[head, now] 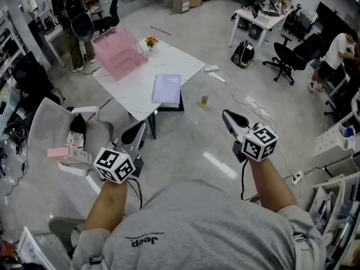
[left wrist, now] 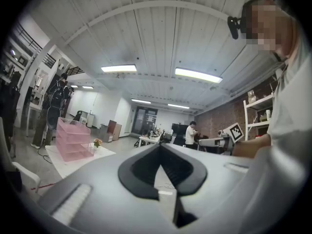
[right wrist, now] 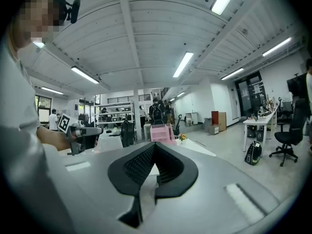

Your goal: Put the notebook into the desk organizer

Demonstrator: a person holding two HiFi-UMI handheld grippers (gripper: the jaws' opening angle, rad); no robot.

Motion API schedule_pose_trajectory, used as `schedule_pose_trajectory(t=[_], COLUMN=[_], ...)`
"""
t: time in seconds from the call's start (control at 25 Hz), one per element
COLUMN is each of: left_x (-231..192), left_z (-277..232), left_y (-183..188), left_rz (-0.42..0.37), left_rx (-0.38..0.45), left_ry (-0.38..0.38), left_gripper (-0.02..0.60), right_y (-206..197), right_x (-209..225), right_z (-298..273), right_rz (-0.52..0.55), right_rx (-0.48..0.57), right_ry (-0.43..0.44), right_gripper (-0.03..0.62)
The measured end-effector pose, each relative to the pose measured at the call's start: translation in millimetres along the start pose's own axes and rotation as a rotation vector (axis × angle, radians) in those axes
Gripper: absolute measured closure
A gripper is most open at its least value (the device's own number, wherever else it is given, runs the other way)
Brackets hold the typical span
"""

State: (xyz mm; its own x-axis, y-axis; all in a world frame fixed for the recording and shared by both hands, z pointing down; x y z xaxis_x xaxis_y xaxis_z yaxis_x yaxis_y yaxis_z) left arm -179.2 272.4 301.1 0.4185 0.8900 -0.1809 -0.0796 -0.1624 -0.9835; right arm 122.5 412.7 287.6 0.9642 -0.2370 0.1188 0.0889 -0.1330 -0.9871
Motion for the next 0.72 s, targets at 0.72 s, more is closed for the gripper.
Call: schedule_pose_trajectory(t=[0.72], left_x=[82], left_z=[-59], left_y=[-9], left_rz=[-0.005], left_rx=[0.009], left_ry=[0.04], left_gripper=[0.526], right_y=[8], right_x=[72], right_z=[58], right_rz=[0.019], right_rx=[0.048], right_ry=[0.045], right_gripper=[0.592])
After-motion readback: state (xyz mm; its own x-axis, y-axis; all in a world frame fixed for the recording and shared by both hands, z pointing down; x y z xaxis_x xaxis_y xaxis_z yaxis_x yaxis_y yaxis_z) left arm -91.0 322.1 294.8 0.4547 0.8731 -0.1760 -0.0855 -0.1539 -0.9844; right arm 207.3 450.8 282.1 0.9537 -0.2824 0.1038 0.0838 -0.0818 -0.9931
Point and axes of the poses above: the fingertips, and each gripper's own axes: z backward along the fingers, x to its right, y out of its top, the point moved 5 cm from there along z, backward along the fingers, and after that the axes turned 4 degrees about y, right-handed, at the moved point
